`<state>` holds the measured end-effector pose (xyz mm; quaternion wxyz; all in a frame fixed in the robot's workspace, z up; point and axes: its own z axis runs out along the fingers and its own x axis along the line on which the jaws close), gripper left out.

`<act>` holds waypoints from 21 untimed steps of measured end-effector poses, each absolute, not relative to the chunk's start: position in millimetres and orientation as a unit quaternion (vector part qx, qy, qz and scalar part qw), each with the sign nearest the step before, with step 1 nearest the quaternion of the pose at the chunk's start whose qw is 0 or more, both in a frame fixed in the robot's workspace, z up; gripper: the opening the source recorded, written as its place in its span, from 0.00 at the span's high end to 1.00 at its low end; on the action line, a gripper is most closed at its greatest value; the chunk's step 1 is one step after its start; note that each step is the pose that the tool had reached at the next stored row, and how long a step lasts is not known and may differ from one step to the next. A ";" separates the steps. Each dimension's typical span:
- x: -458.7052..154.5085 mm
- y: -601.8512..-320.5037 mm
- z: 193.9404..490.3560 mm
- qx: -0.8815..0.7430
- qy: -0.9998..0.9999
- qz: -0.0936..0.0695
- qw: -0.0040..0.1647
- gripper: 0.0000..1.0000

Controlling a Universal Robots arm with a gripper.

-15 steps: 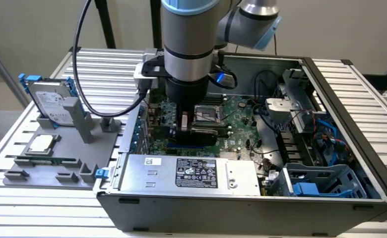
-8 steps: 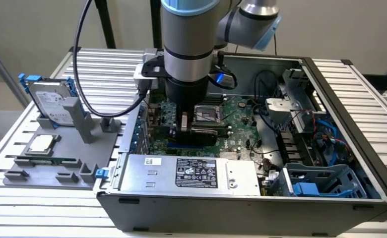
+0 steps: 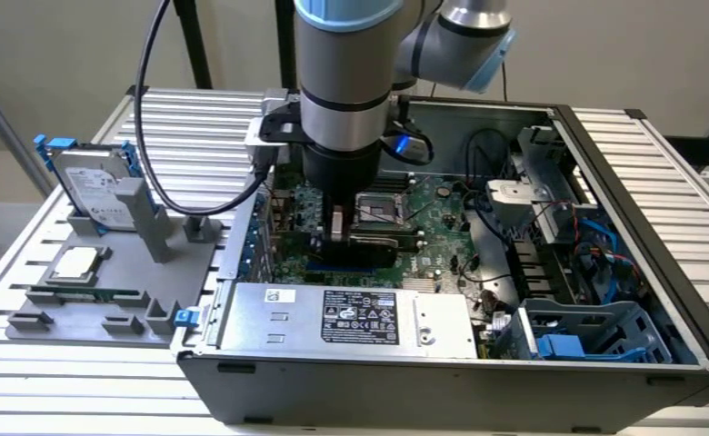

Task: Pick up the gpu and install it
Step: 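Insert the gpu into the slot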

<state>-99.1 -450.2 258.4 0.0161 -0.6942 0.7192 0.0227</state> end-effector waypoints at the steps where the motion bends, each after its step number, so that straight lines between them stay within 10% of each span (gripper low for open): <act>1: -99.3 -450.1 258.3 -0.694 0.720 0.023 0.016 1.00; 21: -99.5 -448.0 254.8 -0.686 0.727 0.024 0.015 1.00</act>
